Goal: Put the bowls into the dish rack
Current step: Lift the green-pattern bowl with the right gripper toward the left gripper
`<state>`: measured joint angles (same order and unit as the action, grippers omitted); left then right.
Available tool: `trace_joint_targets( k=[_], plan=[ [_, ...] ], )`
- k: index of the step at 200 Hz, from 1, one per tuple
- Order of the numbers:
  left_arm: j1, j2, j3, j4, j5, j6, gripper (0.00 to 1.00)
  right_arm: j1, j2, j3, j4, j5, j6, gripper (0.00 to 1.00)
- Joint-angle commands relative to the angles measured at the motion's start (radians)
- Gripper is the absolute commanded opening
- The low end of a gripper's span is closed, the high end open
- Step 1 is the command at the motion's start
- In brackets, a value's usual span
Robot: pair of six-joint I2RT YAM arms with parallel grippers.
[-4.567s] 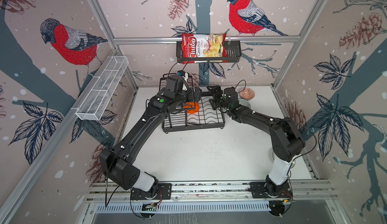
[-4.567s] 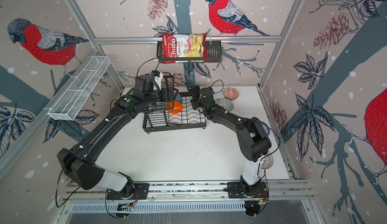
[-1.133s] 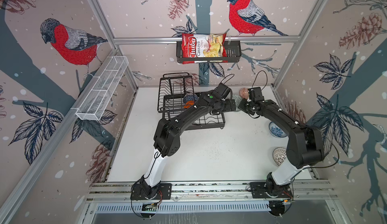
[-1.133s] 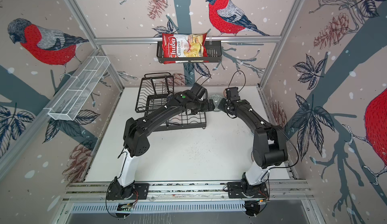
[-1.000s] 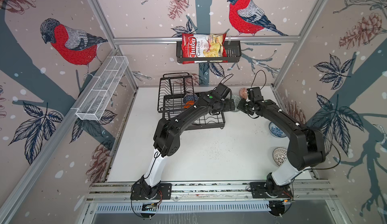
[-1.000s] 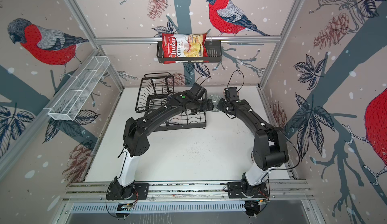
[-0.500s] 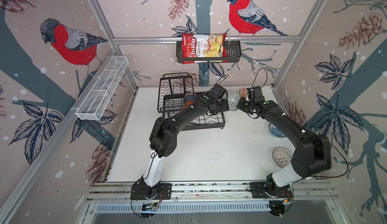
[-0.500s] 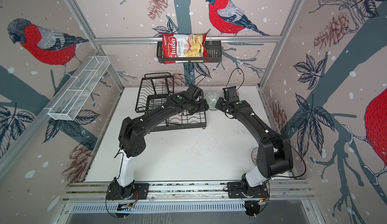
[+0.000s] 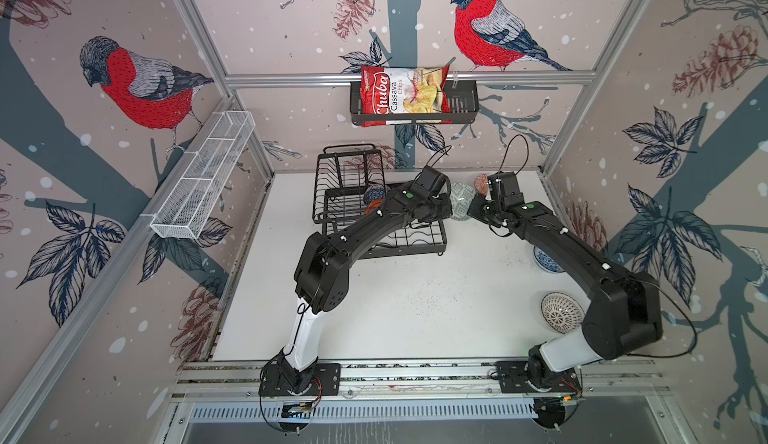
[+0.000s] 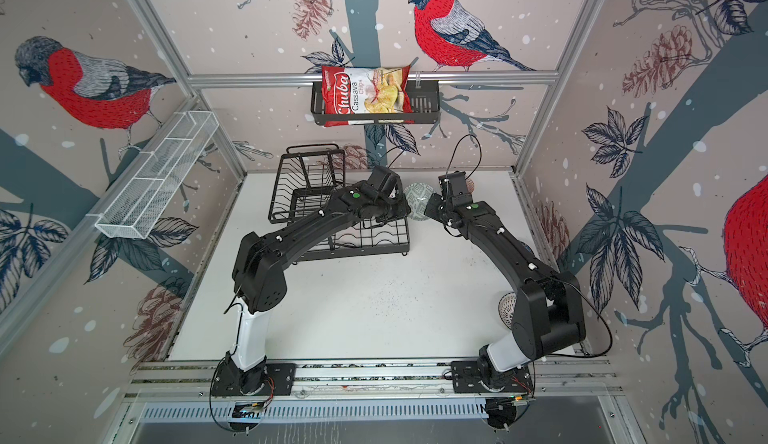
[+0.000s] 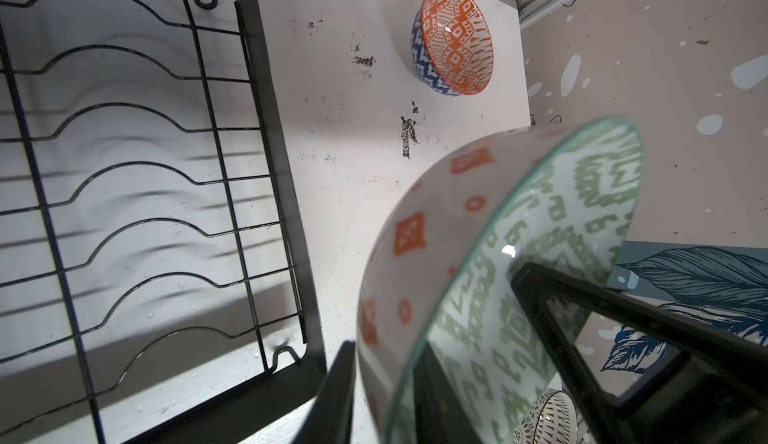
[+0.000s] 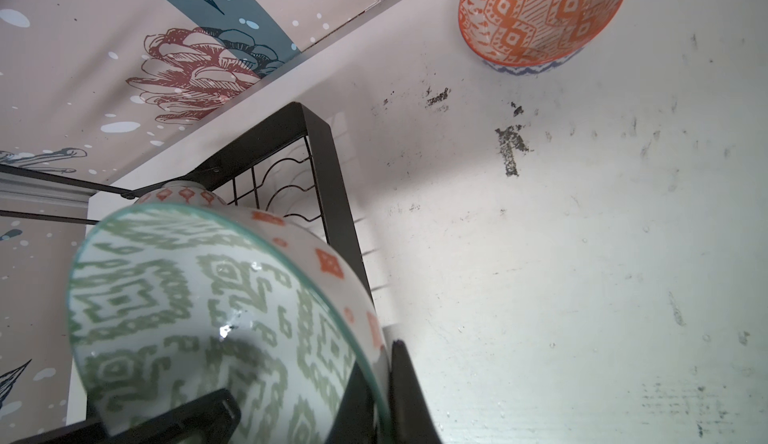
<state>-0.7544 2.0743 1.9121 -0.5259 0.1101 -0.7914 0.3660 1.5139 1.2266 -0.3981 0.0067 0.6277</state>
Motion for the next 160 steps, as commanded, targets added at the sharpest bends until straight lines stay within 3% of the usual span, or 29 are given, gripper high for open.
trace_joint_targets(
  k=[1,111,160],
  plan=[
    [0.000,0.000,0.011,-0.007,-0.003,0.014,0.24,0.001,-0.014,0.000,0.082,0.018,0.006,0.07],
    [0.000,-0.006,-0.003,-0.016,-0.002,0.020,0.00,0.009,-0.043,-0.023,0.105,0.018,0.020,0.19],
    [0.002,-0.016,-0.014,-0.006,-0.029,0.024,0.00,0.010,-0.053,-0.010,0.095,0.013,0.031,0.32]
  ],
)
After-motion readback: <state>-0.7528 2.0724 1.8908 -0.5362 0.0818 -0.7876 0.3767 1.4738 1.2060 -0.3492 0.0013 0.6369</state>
